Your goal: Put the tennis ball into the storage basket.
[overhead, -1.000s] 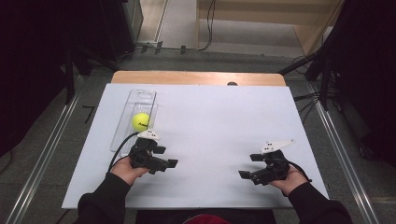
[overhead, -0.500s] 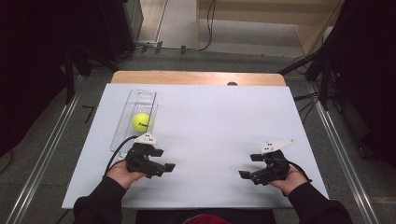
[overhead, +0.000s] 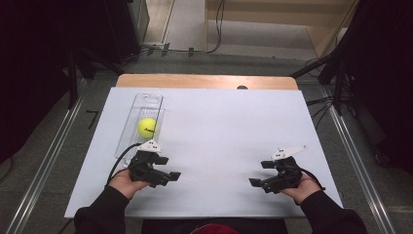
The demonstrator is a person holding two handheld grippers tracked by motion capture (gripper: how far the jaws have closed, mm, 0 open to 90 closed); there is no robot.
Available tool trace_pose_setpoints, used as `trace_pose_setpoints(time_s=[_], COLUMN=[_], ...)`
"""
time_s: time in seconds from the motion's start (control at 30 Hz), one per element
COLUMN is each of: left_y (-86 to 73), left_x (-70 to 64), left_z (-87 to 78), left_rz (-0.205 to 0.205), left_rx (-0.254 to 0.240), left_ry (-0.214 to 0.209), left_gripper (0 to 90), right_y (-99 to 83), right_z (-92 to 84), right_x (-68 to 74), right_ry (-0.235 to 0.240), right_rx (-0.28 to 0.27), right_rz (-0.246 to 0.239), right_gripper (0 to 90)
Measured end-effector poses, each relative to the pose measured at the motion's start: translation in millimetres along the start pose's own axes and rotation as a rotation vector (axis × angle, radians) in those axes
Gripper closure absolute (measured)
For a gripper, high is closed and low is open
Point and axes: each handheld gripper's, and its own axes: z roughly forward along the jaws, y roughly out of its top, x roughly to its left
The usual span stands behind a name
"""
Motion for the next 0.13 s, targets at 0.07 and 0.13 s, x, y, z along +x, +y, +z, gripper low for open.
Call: trace_pose_setpoints(time_s=[0.07,0.13], left_y=[-0.1,-0.1], left_x=[0.2,0.3], left_z=[0.1,0.1], left_rz=[0.000,-0.001], left_rx=[-0.001,-0.003], left_ry=[-0.001,0.000], left_gripper=[22.5,22.5], right_y=[0.0,0.0], right_z=[0.0,0.0], right_x=[0.1,0.0], right_ry=[0.000,0.001], right_rx=[0.000,0.000], right_rz=[-0.001,0.000], right_gripper=[11.6,11.6])
